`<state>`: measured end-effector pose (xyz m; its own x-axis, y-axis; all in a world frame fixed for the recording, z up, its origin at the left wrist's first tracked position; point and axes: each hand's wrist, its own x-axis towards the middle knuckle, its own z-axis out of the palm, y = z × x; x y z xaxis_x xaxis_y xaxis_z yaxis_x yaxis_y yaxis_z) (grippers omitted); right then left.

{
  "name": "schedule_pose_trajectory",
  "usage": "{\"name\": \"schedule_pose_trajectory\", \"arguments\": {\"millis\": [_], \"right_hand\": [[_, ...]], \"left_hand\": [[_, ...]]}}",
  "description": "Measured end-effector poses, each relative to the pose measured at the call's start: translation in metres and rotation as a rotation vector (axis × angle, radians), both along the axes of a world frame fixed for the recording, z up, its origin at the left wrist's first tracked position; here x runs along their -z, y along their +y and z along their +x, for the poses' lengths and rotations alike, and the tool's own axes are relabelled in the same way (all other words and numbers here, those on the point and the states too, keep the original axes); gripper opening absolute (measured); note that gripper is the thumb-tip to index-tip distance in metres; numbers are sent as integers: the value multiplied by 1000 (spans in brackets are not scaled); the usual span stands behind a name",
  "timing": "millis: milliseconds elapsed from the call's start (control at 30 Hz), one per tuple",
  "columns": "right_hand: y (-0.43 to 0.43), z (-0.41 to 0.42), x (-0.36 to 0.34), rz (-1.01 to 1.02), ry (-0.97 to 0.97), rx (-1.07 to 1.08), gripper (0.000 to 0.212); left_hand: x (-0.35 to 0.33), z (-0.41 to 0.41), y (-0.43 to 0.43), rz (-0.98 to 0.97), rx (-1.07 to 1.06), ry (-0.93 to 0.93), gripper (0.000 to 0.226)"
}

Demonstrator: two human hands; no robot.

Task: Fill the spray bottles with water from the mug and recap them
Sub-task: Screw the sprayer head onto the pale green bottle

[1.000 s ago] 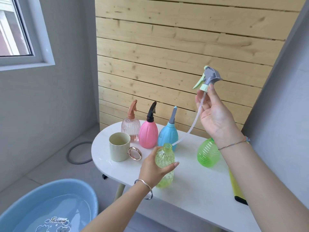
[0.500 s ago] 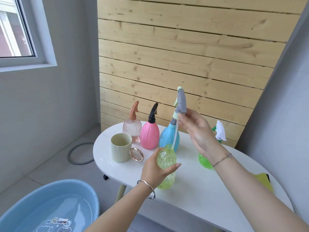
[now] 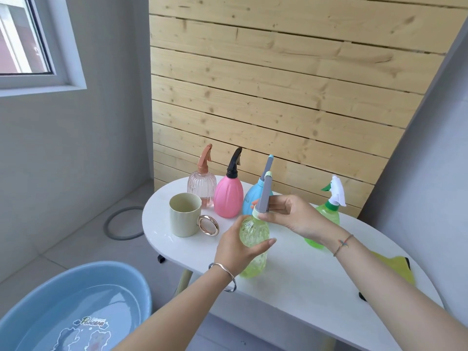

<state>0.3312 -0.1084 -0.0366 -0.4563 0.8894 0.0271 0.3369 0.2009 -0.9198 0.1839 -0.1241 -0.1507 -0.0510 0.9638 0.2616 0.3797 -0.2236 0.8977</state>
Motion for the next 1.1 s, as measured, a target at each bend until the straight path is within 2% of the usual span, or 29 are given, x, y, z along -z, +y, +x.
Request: {"name": "schedule_pose_trajectory", "arguments": {"millis": [133,233,367,500,600,767,867,933,1000,1100], "right_hand": [[1,-2,2,4,-29,11,20],[1,-5,1,85,-91,38,19],[-10,-14,13,238,-25,251,18],[-23,-27,34,412,32,493,20],[-25,-38,41,468,45,604,25],[-21,-37,42,349,118,564,26],[-22,-31,37,197,236,411,13],[-25,-29,34,133,302,314,14],[-23,-29,34,150,287,317,15],[-19,-32,36,162,267,433,16]], "left_hand": [[2,0,1,12,11,-1,73],[0,1,1,16,21,-7,73],[-4,-4,0,-18,116,3,72],[-2,-22,5,-82,353,110,88],[0,-25,8,-71,334,156,91],[2,-20,6,-37,277,150,89],[2,-21,7,-26,290,140,85],[4,-21,8,-23,280,131,83],[4,-20,7,-16,271,127,83],[6,-19,7,7,266,109,85]]}}
